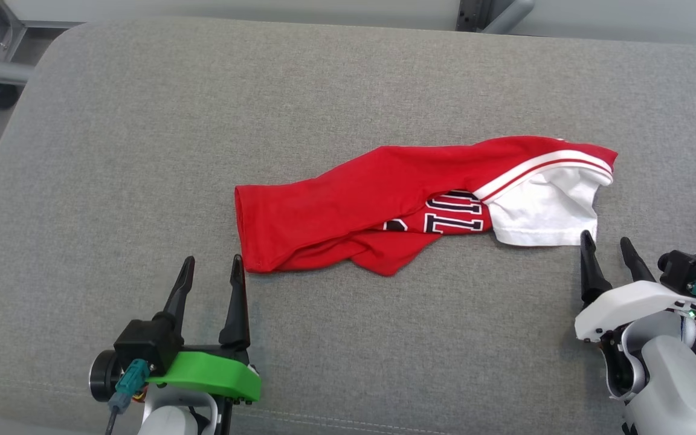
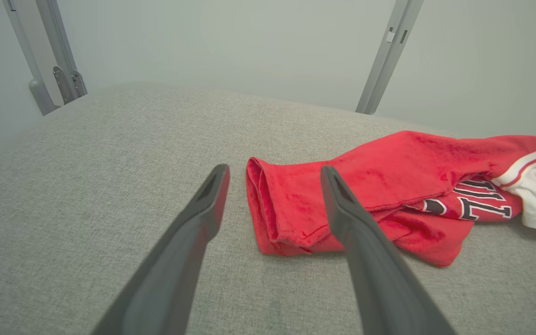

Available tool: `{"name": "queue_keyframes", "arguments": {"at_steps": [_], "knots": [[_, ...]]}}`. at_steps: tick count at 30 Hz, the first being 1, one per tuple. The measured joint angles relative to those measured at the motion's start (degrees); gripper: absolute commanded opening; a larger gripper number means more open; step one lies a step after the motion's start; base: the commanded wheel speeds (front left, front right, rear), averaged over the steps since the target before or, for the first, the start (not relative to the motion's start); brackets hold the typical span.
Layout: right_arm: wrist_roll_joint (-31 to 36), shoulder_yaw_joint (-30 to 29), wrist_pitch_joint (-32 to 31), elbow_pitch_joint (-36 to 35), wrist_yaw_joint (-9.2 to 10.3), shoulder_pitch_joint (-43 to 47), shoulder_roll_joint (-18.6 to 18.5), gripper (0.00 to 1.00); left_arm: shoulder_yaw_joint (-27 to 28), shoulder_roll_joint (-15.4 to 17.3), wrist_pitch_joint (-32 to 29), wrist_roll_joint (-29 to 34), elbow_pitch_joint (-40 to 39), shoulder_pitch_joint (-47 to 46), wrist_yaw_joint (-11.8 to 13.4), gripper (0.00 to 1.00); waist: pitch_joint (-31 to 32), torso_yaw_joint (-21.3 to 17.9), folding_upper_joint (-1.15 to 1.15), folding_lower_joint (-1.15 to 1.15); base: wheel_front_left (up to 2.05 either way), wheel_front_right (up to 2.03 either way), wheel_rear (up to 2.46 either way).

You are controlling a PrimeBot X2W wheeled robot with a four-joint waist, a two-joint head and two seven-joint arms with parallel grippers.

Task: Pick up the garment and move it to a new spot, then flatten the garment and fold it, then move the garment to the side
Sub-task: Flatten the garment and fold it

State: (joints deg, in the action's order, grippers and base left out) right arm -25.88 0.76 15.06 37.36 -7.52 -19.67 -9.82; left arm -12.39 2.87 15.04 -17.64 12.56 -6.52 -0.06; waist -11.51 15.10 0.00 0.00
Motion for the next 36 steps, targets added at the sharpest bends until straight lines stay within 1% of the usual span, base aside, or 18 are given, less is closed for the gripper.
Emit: {"name": "queue_keyframes", "arguments": {"at_steps": [1, 2, 3, 5, 6, 7, 10, 12, 13, 17, 20, 25, 27, 28, 29, 32, 34, 36], "knots": [[0.4, -0.2, -0.1, 1.6, 0.00, -0.9, 0.1, 1.00, 0.0, 0.0, 0.0, 0.1, 0.1, 0.0, 0.0, 1.00, 0.0, 0.2, 0.00, 0.00, 0.00, 0.00, 0.00], [0.8, -0.3, -0.5, 3.4, 0.00, -1.7, 0.2, 0.89, 0.0, 0.0, 0.0, 0.1, 0.2, 0.0, 0.0, 1.00, -0.1, 0.5, 0.00, 0.00, 0.00, 0.00, 0.00], [1.0, -0.3, -1.0, 4.9, 0.01, -2.4, 0.5, 0.70, 0.0, 0.0, 0.0, 0.1, 0.2, 0.0, 0.0, 1.00, -0.1, 0.7, 0.00, 0.00, 0.00, 0.00, 0.00], [1.4, -0.2, -1.3, 7.3, 0.01, -3.6, 0.9, 0.46, 0.2, 0.0, 0.0, 0.1, 0.3, 0.0, 0.0, 1.00, 0.0, 1.1, 0.00, 0.00, 0.00, 0.00, 0.00], [1.4, 0.0, -1.3, 8.2, 0.01, -4.3, 1.0, 0.40, 0.3, 0.0, 0.0, 0.1, 0.3, 0.0, 0.0, 1.00, 0.1, 1.2, 0.00, 0.00, 0.00, 0.00, 0.00], [1.4, 0.2, -1.3, 9.1, 0.01, -4.9, 1.0, 0.40, 0.4, 0.0, 0.0, 0.1, 0.4, 0.0, 0.0, 1.00, 0.2, 1.2, 0.00, 0.00, 0.00, 0.00, 0.00], [0.8, 0.9, -1.3, 11.3, 0.01, -6.0, 1.3, 0.16, 0.8, 0.0, 0.0, 0.3, 0.5, 0.3, 0.0, 1.00, 0.6, 0.9, 0.00, 0.00, 0.00, 0.00, 0.00], [0.4, 1.5, -1.2, 12.5, 0.00, -6.8, 1.3, 0.04, 0.9, 0.0, 0.0, 0.6, 0.6, 0.5, 0.0, 1.00, 0.8, 0.5, 0.00, 0.00, 0.00, 0.00, 0.00], [0.2, 1.7, -1.1, 12.9, 0.00, -7.2, 1.2, 0.00, 0.9, 0.0, 0.0, 0.6, 0.7, 0.6, -0.2, 1.00, 0.8, 0.3, 0.00, 0.00, 0.00, 0.00, 0.00], [-1.0, 2.9, -0.6, 13.2, 0.01, -7.8, 1.1, 0.00, 1.0, 0.0, 0.0, 0.8, 0.9, 0.6, -0.4, 1.00, 1.1, -0.9, 0.00, 0.00, 0.00, 0.00, 0.00], [-3.1, 2.5, -0.3, 11.4, 0.00, -7.0, 1.5, 0.00, 1.1, 0.0, 0.0, 1.1, 1.1, 0.7, -0.5, 1.00, 1.4, -2.0, 0.00, 0.00, 0.00, 0.00, 0.00], [-7.0, 3.4, -0.1, 4.4, 0.00, -0.1, 2.0, 0.00, 1.6, 0.0, 0.0, 1.2, 1.4, 1.8, -0.5, 1.00, 2.4, -4.1, 0.00, 0.00, 0.00, 0.00, 0.00], [-8.3, 3.5, -0.5, 1.1, 0.00, 3.2, 1.5, 0.00, 1.8, 0.0, 0.0, 1.3, 1.4, 2.0, -0.5, 1.00, 2.8, -5.2, 0.00, 0.00, 0.00, 0.00, 0.00], [-8.3, 3.5, -0.5, 1.1, 0.00, 3.2, 1.5, 0.00, 1.8, 0.0, 0.0, 1.3, 1.4, 2.0, -0.5, 1.00, 2.8, -5.2, 0.00, 0.00, 0.00, 0.00, 0.00], [-8.9, 3.4, -1.0, -0.5, 0.00, 4.8, 1.1, 0.00, 2.0, 0.0, 0.0, 1.4, 1.4, 2.1, -0.6, 1.00, 3.0, -5.7, 0.00, 0.00, 0.00, 0.00, 0.00], [-9.4, 2.5, -2.7, -5.3, 0.00, 9.3, 0.3, 0.00, 2.4, 0.1, 0.0, 1.7, 1.4, 2.2, -0.6, 1.00, 3.6, -7.2, 0.00, 0.00, 0.00, 0.00, 0.00], [-9.4, 0.4, -4.6, -9.0, 0.00, 12.1, 0.1, 0.00, 2.6, 0.2, 0.0, 1.7, 1.6, 2.2, -0.8, 1.00, 3.9, -8.7, 0.00, 0.00, 0.00, 0.00, 0.00], [-8.9, -1.1, -5.5, -10.1, 0.00, 13.2, 0.2, 0.00, 2.5, 0.4, 0.0, 1.7, 2.6, 2.2, -0.9, 1.00, 4.0, -9.5, 0.00, 0.00, 0.00, 0.00, 0.00]]}}
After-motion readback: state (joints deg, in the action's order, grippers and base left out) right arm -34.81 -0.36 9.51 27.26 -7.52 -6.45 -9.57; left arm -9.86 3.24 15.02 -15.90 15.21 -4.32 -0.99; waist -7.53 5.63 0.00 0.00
